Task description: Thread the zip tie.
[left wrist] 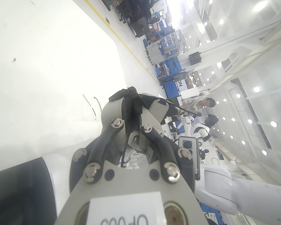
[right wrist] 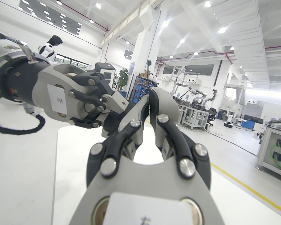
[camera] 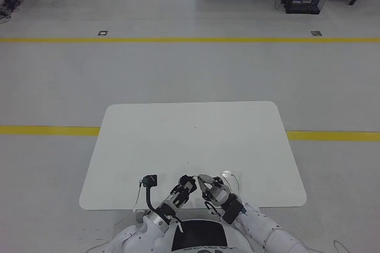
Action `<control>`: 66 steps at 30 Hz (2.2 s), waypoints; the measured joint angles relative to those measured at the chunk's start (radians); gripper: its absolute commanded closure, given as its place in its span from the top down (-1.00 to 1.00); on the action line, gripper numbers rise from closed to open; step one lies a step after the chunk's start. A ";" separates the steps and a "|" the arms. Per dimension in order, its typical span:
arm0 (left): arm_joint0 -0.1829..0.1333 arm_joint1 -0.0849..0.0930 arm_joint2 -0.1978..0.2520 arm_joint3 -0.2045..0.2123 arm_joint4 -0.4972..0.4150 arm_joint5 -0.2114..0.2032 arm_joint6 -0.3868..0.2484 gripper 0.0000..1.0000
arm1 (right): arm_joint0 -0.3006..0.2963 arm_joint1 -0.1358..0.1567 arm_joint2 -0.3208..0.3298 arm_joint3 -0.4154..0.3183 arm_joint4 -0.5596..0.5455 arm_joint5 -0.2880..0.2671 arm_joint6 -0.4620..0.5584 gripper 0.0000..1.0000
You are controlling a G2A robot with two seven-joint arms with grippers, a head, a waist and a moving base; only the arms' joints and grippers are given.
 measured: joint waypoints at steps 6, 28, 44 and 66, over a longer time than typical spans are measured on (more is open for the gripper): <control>0.000 0.000 0.000 0.000 0.000 0.000 0.000 -1.00 | 0.004 -0.007 0.001 0.012 0.015 -0.029 0.000 -1.00; 0.000 0.000 0.000 0.000 0.000 0.000 0.000 -1.00 | 0.007 -0.019 0.008 0.039 0.018 -0.149 0.000 -1.00; 0.000 0.000 0.000 0.000 0.000 0.000 0.000 -1.00 | 0.019 -0.036 0.002 0.078 0.021 -0.151 0.000 -0.40; 0.000 0.000 0.000 0.000 0.000 0.000 0.000 -1.00 | -0.082 0.046 0.075 0.000 -0.018 -0.008 0.000 1.00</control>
